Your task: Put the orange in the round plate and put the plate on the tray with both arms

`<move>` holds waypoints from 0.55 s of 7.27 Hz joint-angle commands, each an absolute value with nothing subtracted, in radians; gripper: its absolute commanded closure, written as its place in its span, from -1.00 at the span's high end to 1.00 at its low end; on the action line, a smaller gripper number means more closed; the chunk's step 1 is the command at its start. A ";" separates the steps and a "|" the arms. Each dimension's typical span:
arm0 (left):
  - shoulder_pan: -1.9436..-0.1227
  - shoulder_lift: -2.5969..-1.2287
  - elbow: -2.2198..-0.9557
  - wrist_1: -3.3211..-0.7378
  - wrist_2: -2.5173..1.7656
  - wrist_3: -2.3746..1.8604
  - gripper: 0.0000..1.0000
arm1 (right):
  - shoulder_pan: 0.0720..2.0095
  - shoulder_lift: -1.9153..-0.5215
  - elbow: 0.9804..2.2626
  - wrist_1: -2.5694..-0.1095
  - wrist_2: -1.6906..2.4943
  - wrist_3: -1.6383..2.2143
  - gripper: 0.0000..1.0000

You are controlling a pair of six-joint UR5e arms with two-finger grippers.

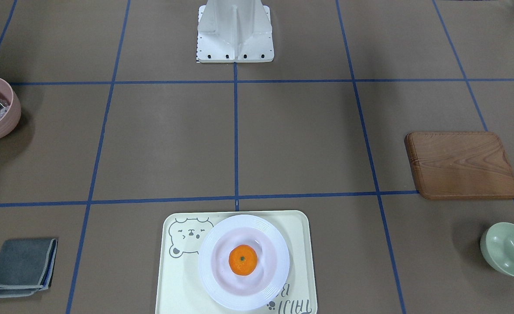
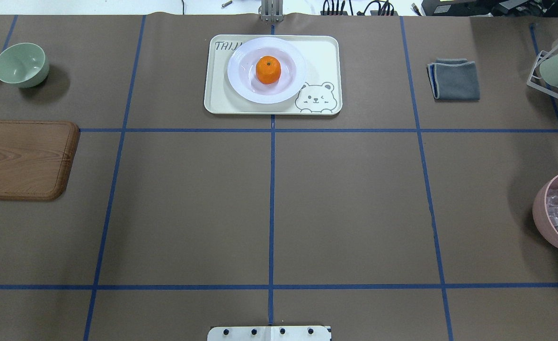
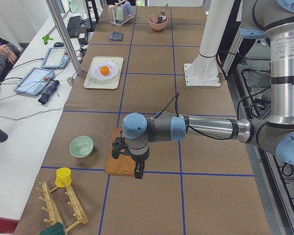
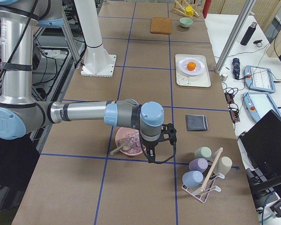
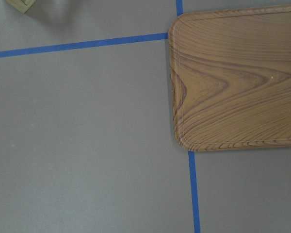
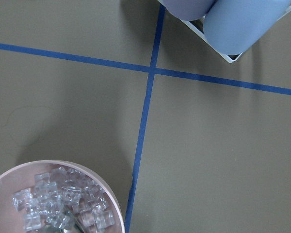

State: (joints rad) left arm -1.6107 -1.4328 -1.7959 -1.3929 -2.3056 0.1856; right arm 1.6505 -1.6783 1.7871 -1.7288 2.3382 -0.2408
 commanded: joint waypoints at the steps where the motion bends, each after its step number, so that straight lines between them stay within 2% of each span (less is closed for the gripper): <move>1: -1.611 -1.433 -1.796 -1.393 -2.306 0.186 0.98 | 1.651 -1.677 1.789 -1.729 2.339 -0.229 1.00; 4: -1.611 -1.433 -1.796 -1.394 -2.306 0.186 0.98 | 1.646 -1.677 1.792 -1.703 2.341 -0.178 1.00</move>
